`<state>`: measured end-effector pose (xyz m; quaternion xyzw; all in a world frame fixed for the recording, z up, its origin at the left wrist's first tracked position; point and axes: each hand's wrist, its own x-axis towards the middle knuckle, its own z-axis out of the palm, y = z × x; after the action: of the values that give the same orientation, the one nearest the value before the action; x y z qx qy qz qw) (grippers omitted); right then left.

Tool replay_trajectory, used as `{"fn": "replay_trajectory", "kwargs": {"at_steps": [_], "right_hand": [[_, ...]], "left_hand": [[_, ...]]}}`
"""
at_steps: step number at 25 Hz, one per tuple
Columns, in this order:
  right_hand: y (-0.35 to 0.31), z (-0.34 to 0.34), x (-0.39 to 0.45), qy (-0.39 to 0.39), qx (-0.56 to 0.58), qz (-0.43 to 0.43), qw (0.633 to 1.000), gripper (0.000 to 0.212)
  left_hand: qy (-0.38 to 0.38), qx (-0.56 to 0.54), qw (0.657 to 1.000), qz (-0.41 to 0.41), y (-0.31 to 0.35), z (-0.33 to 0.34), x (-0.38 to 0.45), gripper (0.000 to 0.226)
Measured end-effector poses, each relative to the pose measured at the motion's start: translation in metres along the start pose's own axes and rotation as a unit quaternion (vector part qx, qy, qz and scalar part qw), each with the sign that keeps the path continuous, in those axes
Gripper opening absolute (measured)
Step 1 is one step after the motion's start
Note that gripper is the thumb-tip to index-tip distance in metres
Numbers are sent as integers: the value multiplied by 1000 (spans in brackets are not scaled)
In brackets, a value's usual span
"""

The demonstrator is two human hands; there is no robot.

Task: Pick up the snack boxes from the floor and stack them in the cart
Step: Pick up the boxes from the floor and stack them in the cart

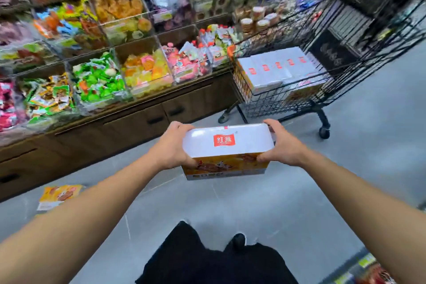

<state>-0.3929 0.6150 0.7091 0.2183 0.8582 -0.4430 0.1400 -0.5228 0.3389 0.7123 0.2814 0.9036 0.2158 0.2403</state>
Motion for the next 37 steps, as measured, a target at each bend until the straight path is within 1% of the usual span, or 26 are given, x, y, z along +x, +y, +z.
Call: {"fn": "replay_trajectory", "kwargs": {"at_steps": [4,8,11,14,17,19,23,25,28,31,33,37], "right_hand": [[35,-87,23,52,5,12,999,107],[57,-167,85,103,-2,20,995,113],[59,-211,140,113,-6,10,994,117],[54,-259,197,109,-16,19,994,113],[50,-297,246,99,-31,4,995,111],[51,-312,279,85,-38,-1,996,111],[66,-330,349,33,-54,0,998,110],[79,-334,377,-2,-74,8,997,111],[106,-338,412,-64,-134,22,989,105],[138,-337,445,-132,-226,20,965,92],[159,-334,463,-177,-285,19,942,90],[187,-332,485,-210,-395,-1,894,83]], "left_hand": [[-3,8,999,53,74,-3,87,86],[13,9,997,80,121,-6,191,94],[13,6,996,88,140,-16,261,98],[9,-6,997,75,158,-32,328,100],[21,-5,998,66,171,-47,373,104],[29,12,998,56,175,-55,401,103],[41,39,998,22,180,-56,452,99],[31,53,998,-2,184,-45,470,96],[14,73,996,-40,193,-17,492,96],[-18,107,990,-90,203,17,513,96],[-35,133,985,-99,207,38,527,97],[-78,149,978,-122,216,64,548,94]]}}
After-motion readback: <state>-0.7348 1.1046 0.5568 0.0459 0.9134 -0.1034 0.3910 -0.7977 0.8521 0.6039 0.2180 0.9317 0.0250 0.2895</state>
